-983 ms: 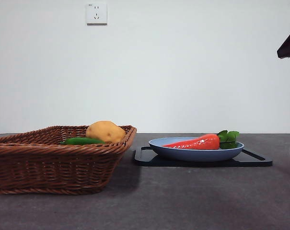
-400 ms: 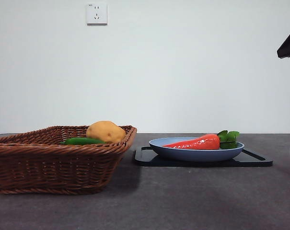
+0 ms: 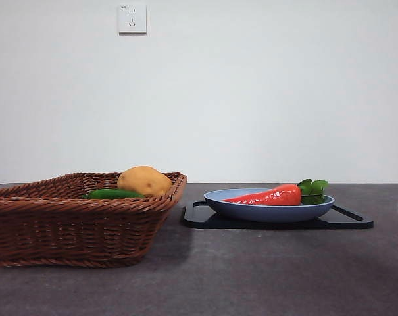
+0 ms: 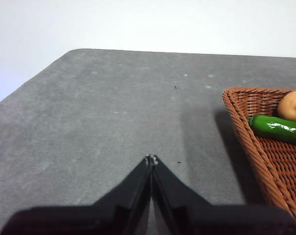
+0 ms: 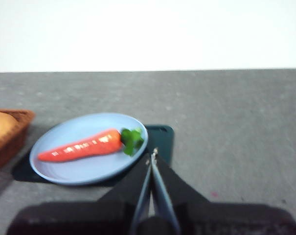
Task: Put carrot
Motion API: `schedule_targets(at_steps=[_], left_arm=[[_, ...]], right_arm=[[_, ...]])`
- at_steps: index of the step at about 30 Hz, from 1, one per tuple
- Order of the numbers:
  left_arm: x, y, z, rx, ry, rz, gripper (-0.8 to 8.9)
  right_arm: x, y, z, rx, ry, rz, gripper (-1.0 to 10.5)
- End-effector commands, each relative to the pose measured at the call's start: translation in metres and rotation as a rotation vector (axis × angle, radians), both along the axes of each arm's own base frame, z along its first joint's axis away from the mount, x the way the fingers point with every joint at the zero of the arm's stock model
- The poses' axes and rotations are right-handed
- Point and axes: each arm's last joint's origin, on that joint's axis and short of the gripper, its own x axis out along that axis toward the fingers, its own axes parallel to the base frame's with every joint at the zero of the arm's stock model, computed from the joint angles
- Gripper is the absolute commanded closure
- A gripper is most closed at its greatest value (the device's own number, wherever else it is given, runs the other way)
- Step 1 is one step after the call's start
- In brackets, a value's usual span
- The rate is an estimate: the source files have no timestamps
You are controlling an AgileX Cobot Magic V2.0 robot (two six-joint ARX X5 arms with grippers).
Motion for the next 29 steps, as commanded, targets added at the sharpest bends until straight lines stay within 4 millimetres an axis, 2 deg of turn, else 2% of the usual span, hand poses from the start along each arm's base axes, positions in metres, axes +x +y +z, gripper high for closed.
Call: schedule_targets(at_steps=[1,10,29], left_arm=[[0.001,0.000,-0.002,-0.007,-0.007,-0.002,8.05],[0.001,0.000,-0.002,-0.007,-0.006,-0.002,8.05],[0.001,0.000,-0.002,-0.007,-0.007,-0.002,8.05]], right_arm=[[0.002,-0.003,-0.013,-0.001,-0.004,-0.003,9.4],[0.006,-0.008,-0.047,-0.001,0.062,-0.045,9.4],[0.006,-0.008,-0.046,0.040,0.057,-0.055,9.4]])
